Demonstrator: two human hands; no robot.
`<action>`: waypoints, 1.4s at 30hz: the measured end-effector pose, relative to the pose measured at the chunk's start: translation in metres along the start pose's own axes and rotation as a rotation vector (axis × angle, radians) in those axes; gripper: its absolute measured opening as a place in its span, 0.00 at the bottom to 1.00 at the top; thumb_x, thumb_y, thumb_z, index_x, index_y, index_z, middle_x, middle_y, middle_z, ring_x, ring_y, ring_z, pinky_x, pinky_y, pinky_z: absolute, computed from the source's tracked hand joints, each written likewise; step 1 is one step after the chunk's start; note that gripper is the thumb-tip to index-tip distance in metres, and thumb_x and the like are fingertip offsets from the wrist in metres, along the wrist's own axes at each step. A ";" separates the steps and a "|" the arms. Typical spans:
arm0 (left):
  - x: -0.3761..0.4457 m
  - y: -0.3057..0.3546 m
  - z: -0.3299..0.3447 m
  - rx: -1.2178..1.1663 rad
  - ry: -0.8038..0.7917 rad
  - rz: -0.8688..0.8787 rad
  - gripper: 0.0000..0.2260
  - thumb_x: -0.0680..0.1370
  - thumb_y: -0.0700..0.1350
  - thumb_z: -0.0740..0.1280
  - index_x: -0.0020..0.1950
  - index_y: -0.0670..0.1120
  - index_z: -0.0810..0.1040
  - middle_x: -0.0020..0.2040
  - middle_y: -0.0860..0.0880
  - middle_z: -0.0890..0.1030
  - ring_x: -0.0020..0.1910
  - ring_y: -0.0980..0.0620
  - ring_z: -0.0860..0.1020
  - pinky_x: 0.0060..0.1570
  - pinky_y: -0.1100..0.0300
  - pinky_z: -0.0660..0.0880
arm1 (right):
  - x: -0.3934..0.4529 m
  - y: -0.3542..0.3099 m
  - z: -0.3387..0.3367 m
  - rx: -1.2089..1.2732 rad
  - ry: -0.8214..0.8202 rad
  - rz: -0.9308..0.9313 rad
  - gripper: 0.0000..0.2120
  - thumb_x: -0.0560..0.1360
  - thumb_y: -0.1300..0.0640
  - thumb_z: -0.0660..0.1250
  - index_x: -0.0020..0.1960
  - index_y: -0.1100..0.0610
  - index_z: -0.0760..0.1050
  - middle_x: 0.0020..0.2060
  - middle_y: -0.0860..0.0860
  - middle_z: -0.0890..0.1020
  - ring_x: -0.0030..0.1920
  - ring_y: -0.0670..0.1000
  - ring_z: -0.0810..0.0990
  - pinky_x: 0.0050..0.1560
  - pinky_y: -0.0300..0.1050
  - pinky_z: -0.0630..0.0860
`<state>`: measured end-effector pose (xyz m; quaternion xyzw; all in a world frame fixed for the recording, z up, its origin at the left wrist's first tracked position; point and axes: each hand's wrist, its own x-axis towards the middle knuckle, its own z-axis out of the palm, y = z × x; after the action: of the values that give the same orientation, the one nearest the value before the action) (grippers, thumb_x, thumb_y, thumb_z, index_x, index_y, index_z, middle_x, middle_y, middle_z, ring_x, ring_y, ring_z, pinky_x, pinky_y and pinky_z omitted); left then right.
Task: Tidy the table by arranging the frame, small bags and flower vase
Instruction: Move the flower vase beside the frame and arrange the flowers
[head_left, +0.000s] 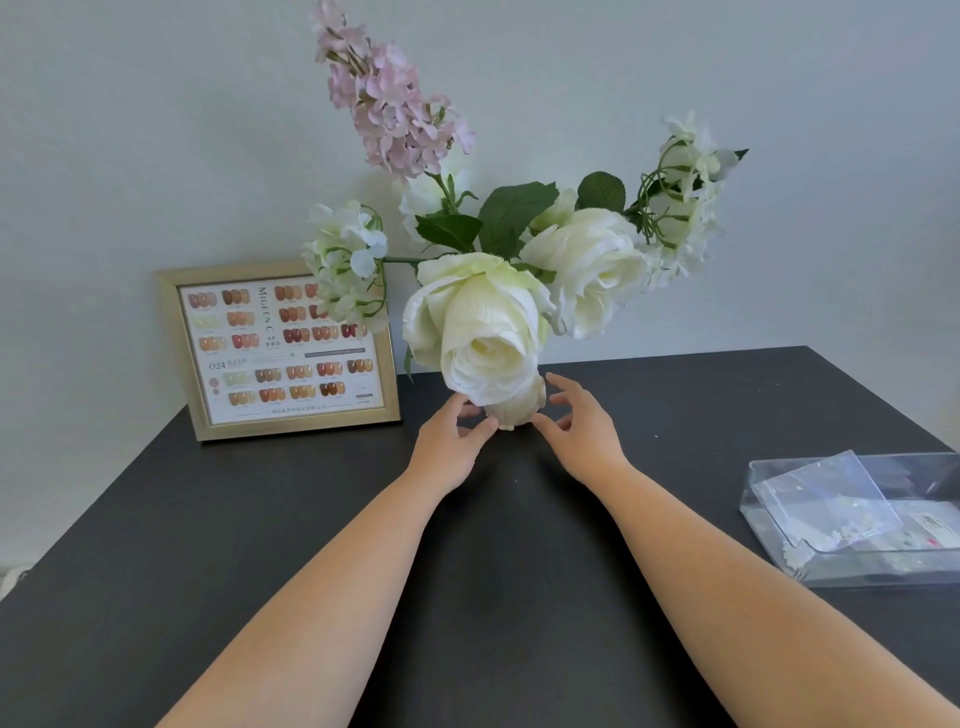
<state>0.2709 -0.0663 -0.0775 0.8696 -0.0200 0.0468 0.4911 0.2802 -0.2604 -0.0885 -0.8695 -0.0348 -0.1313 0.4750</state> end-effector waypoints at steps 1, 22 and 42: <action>-0.007 0.000 -0.003 -0.026 -0.001 0.001 0.19 0.76 0.55 0.69 0.66 0.55 0.73 0.54 0.58 0.79 0.41 0.68 0.77 0.36 0.72 0.69 | -0.005 0.000 -0.001 -0.002 0.002 -0.005 0.27 0.73 0.47 0.70 0.69 0.40 0.65 0.54 0.41 0.76 0.39 0.41 0.79 0.39 0.31 0.71; -0.041 0.140 -0.076 -0.337 0.570 0.652 0.44 0.60 0.52 0.83 0.69 0.61 0.62 0.66 0.52 0.71 0.64 0.51 0.73 0.60 0.49 0.75 | -0.010 -0.155 -0.103 0.131 0.362 -0.422 0.44 0.63 0.44 0.79 0.68 0.28 0.54 0.63 0.42 0.66 0.58 0.32 0.68 0.49 0.27 0.68; 0.010 0.181 -0.111 0.333 0.307 0.553 0.28 0.73 0.58 0.72 0.69 0.51 0.70 0.58 0.51 0.78 0.54 0.48 0.77 0.49 0.51 0.75 | 0.064 -0.215 -0.137 -0.339 0.026 -0.317 0.12 0.74 0.62 0.63 0.51 0.49 0.80 0.34 0.48 0.78 0.30 0.44 0.73 0.27 0.36 0.68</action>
<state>0.2595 -0.0646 0.1354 0.8822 -0.1729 0.3106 0.3088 0.2757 -0.2613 0.1738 -0.9186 -0.1423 -0.2196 0.2962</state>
